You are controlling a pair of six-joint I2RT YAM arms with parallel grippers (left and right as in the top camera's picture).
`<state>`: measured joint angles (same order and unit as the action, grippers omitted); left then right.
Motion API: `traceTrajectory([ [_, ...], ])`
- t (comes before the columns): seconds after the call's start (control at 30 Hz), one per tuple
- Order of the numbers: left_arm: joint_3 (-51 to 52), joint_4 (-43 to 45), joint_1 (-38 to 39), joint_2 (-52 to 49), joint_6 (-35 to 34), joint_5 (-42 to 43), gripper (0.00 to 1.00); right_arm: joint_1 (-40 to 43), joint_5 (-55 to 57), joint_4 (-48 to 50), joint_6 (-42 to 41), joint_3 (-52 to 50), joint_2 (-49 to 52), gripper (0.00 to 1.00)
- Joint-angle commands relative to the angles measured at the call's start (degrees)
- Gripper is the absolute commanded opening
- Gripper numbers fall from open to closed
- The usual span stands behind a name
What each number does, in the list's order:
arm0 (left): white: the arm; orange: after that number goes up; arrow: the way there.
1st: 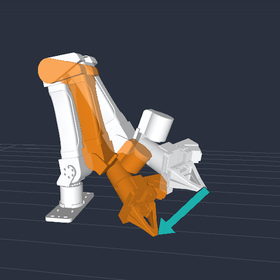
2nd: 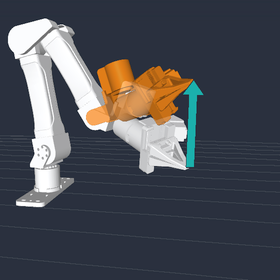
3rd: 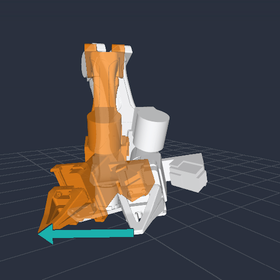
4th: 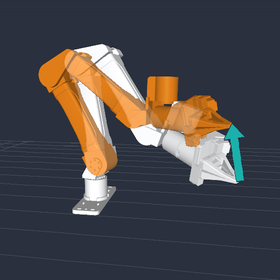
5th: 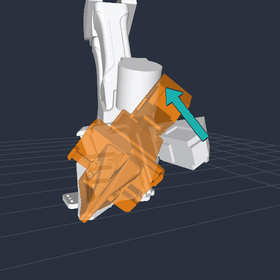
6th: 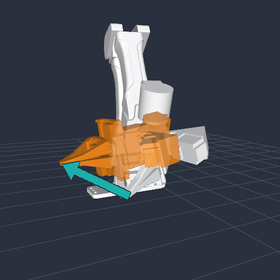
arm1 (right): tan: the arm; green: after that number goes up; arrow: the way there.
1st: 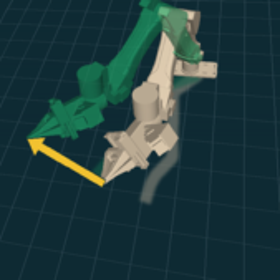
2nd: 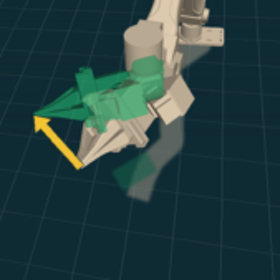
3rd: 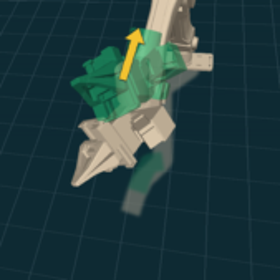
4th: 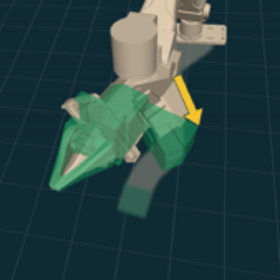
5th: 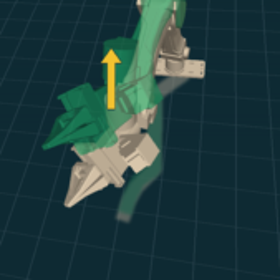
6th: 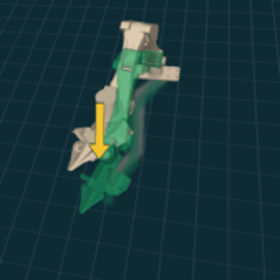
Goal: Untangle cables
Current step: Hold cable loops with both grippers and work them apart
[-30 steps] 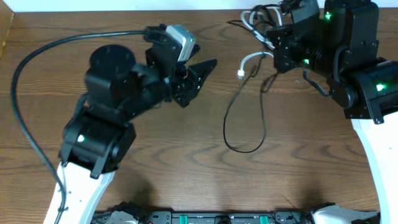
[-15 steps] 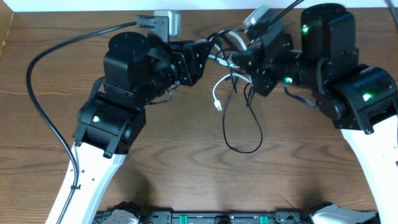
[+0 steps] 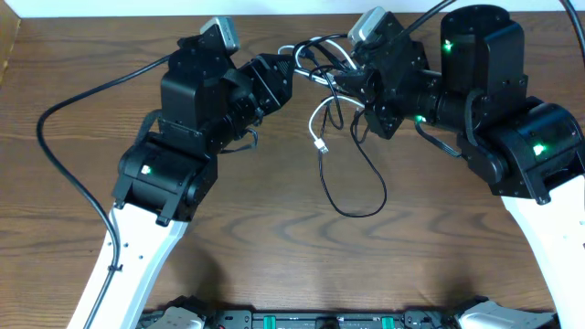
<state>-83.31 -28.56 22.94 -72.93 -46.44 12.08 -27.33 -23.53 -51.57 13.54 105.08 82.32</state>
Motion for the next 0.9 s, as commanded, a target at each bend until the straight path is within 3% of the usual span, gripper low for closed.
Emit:
traceTrajectory([
  [0.0, -0.7, 0.2, -0.1, -1.0, -1.9, 0.3, 0.45, -0.3, 0.0, 0.6, 0.9, 1.5, -1.6, 0.01],
  [0.07, -0.7, 0.5, -0.1, -1.4, -2.4, 0.3, 0.3, -0.3, 0.0, 1.0, 0.9, 1.5, -1.7, 0.01],
  [0.13, -0.7, 0.8, -0.1, -1.7, -2.8, 0.5, 0.24, -0.5, 0.0, 1.2, 0.9, 1.5, -1.9, 0.01],
  [0.43, -0.7, 6.2, -0.1, -2.6, -4.4, 3.8, 0.27, -0.5, -0.2, 1.6, 3.0, 1.5, -2.2, 0.01],
  [0.87, -0.7, 5.4, 2.2, -5.0, -8.8, 3.8, 0.27, -0.8, -3.2, 2.7, 4.5, 1.5, -2.3, 0.01],
])
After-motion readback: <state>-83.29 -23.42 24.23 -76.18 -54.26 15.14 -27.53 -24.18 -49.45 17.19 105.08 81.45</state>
